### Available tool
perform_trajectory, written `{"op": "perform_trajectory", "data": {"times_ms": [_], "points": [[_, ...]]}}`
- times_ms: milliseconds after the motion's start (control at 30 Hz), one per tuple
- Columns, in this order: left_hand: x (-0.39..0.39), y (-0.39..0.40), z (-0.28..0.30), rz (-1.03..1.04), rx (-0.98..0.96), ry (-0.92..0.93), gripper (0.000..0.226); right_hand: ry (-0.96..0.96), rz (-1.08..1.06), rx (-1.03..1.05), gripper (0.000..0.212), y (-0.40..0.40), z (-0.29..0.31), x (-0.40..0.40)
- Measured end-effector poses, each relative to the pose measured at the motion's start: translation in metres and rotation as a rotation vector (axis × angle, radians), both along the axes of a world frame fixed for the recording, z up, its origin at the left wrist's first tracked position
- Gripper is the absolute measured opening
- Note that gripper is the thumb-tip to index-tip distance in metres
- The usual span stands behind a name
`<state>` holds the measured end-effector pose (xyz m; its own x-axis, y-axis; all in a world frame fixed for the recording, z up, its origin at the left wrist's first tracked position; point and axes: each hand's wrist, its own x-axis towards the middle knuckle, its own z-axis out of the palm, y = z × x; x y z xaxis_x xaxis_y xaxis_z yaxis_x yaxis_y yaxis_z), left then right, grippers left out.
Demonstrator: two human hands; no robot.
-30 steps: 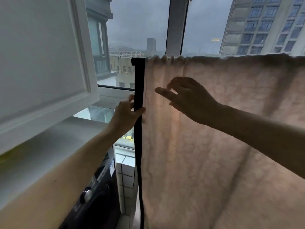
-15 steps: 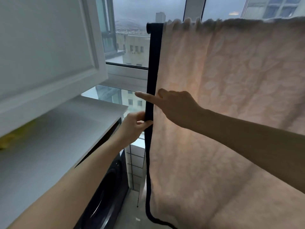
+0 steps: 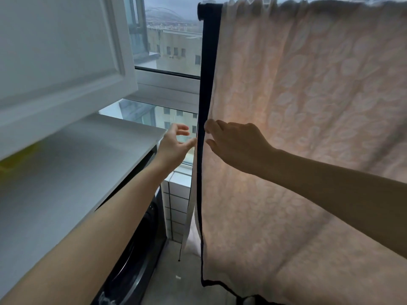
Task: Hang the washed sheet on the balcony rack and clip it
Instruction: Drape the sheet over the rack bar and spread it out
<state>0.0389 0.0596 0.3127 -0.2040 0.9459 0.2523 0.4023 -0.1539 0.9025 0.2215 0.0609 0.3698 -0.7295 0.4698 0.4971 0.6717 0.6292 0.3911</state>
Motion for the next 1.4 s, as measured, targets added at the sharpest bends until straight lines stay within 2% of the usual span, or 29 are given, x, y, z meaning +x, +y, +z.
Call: {"op": "perform_trajectory", "data": {"times_ms": [67, 100, 200, 300, 400, 567, 800, 933, 1000, 1067, 1133, 1200, 1300, 1400], "points": [[0.004, 0.008, 0.008, -0.025, 0.005, -0.021, 0.05, -0.032, -0.031, -0.004, 0.031, -0.001, 0.0, 0.0], [0.007, 0.011, 0.011, -0.046, 0.001, -0.028, 0.05, -0.044, -0.032, -0.02, 0.039, 0.0, 0.0, 0.0], [0.01, 0.02, 0.012, -0.114, -0.018, -0.044, 0.023, -0.087, -0.048, -0.07, 0.054, 0.001, 0.008, -0.005], [0.009, 0.022, 0.003, -0.163, -0.035, -0.126, 0.006, -0.093, -0.113, -0.087, 0.039, 0.007, 0.01, -0.011], [0.009, 0.02, -0.004, -0.135, 0.003, -0.11, 0.007, -0.116, -0.177, -0.043, 0.024, 0.013, 0.003, -0.011], [0.011, 0.013, -0.017, -0.048, 0.08, -0.002, 0.008, -0.047, -0.149, -0.097, 0.032, 0.014, -0.002, 0.003], [0.018, -0.005, -0.039, 0.036, 0.094, 0.039, 0.007, 0.138, -0.094, -0.203, 0.007, 0.005, -0.008, 0.009], [0.019, -0.009, -0.045, 0.056, 0.091, 0.079, 0.007, 0.29, 0.0, -0.318, 0.009, 0.001, -0.011, 0.003], [0.019, -0.012, -0.048, 0.055, 0.092, 0.085, 0.007, 0.422, 0.098, -0.427, 0.009, 0.0, -0.014, 0.002], [0.018, -0.013, -0.053, 0.054, 0.101, 0.068, 0.008, 0.63, 0.168, -0.565, 0.012, 0.001, -0.02, 0.001], [0.014, -0.015, -0.059, 0.064, 0.086, 0.022, 0.006, 0.86, 0.181, -0.68, 0.023, 0.003, -0.025, -0.001], [0.01, -0.014, -0.064, 0.056, 0.061, -0.034, 0.007, 0.984, 0.127, -0.749, 0.032, 0.004, -0.028, -0.004], [0.007, -0.012, -0.067, 0.016, 0.069, -0.039, 0.008, 1.004, 0.035, -0.802, 0.033, 0.007, -0.03, -0.013], [0.001, -0.007, -0.074, -0.008, 0.084, -0.064, 0.007, 0.969, -0.047, -0.788, 0.024, 0.011, -0.04, -0.025]]}}
